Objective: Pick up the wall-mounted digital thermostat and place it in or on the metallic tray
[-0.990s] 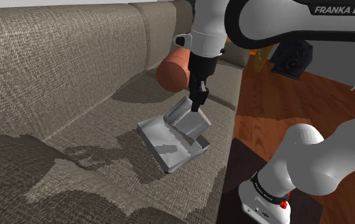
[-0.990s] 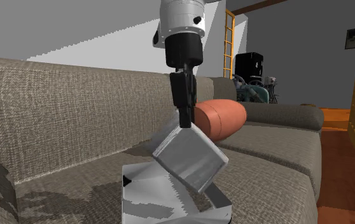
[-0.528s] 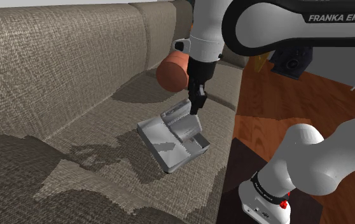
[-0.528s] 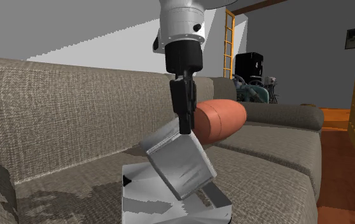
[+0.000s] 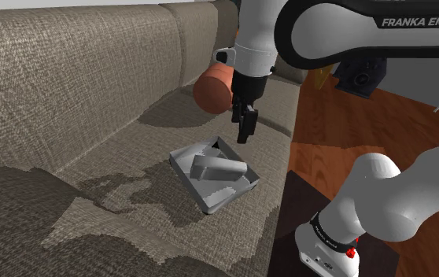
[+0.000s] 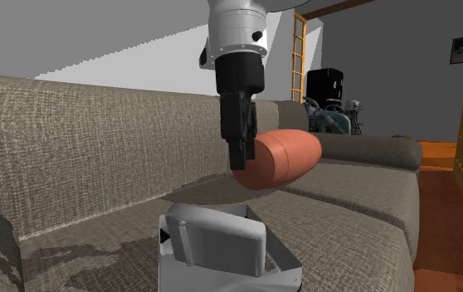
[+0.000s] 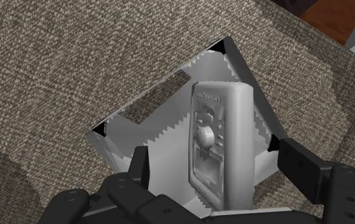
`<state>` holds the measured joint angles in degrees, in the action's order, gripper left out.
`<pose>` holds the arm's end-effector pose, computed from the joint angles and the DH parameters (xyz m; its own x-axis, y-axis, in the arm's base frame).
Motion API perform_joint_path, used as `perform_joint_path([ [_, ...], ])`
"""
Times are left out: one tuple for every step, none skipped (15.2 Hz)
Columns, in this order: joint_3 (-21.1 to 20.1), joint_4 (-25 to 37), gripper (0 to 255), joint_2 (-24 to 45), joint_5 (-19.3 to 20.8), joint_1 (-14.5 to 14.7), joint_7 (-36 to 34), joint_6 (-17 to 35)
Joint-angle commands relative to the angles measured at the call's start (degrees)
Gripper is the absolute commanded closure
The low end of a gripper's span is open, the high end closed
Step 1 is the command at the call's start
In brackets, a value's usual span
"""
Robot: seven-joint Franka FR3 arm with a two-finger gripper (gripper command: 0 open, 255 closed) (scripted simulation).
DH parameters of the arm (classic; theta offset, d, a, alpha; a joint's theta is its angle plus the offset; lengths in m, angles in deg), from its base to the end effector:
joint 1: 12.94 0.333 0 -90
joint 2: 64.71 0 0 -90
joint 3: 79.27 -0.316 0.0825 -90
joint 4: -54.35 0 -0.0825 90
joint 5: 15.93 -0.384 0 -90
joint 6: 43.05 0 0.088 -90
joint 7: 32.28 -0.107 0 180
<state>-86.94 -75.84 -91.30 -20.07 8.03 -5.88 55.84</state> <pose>0.3493 0.2051 0.5266 0.5951 0.8005 -0.0717 0.7996 -0.5987 -0.0472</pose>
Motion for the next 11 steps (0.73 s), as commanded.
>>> perform_joint_path([
  [0.1,2.1,0,0.2,0.1,-0.1,0.0,-1.9],
  [0.2,4.2,0,0.4,0.2,-0.1,-0.1,-3.8],
  [0.2,6.4,0,0.7,0.3,-0.2,-0.1,-5.6],
  [0.3,8.1,0,1.0,0.3,-0.2,-0.1,-7.1],
  [0.3,8.1,0,1.0,0.3,-0.2,-0.1,-7.1],
  [0.3,8.1,0,1.0,0.3,-0.2,-0.1,-7.1],
  [0.3,8.1,0,1.0,0.3,-0.2,-0.1,-7.1],
  [0.3,8.1,0,1.0,0.3,-0.2,-0.1,-7.1],
  [0.3,8.1,0,1.0,0.3,-0.2,-0.1,-7.1],
  [0.3,8.1,0,1.0,0.3,-0.2,-0.1,-7.1],
  [0.3,8.1,0,1.0,0.3,-0.2,-0.1,-7.1],
])
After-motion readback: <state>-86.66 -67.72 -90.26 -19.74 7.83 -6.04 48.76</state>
